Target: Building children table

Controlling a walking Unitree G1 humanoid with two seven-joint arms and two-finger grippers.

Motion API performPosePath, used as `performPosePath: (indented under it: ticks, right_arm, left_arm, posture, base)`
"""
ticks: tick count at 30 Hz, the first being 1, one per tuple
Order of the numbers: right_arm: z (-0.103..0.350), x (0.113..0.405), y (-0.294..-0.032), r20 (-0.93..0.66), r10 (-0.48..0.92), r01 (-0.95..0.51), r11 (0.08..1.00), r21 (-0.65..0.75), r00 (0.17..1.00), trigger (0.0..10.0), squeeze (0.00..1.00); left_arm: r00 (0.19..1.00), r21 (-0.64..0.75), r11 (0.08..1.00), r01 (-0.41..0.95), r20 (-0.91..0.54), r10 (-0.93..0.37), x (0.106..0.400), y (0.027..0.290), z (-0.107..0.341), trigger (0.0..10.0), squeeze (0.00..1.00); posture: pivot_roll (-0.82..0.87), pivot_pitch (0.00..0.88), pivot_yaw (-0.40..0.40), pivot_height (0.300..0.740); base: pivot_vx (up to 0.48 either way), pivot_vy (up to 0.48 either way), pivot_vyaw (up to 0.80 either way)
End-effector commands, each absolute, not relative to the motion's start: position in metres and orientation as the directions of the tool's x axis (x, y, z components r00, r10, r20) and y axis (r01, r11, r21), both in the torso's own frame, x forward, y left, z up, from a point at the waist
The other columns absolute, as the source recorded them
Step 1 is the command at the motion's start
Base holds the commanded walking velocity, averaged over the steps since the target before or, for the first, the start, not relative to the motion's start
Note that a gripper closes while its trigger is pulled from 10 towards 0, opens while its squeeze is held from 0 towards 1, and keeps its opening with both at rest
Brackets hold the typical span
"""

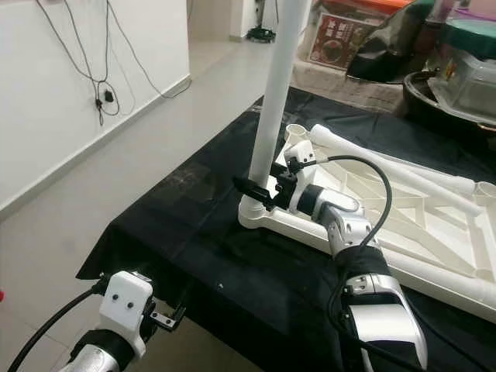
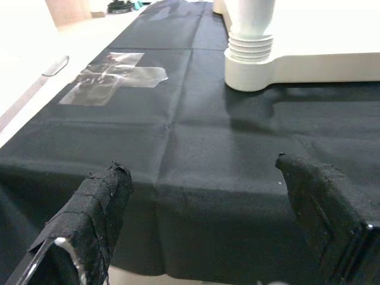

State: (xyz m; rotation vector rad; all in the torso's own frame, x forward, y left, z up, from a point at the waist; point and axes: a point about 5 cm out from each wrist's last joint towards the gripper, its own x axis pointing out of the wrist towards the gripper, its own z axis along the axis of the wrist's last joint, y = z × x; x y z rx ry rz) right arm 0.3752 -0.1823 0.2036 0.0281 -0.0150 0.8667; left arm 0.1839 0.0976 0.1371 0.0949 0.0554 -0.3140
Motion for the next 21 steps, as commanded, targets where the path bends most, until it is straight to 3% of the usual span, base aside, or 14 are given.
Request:
performPosePath:
  ticks: [1,21]
  right_arm:
    - [0.206,0.377,-0.181,0.033,0.759,-0.760,0.650,0.010,0.650,10.0,0.00]
    - [0.223,0.393,-0.162,0.103,0.730,-0.735,0.677,0.017,0.675,10.0,0.00]
  left_arm:
    - [0.945,0.089,0.942,0.323,-0.083,-0.316,0.182,0.096,0.136,10.0,0.00]
    - [0.944,0.085,0.942,0.324,-0.085,-0.318,0.182,0.094,0.137,10.0,0.00]
  posture:
    - [0.18,0.127,-0.111,0.740]
    - [0.18,0.137,-0.115,0.740]
  base:
    - [0.000,0.000,0.00]
    - [0.000,0.000,0.00]
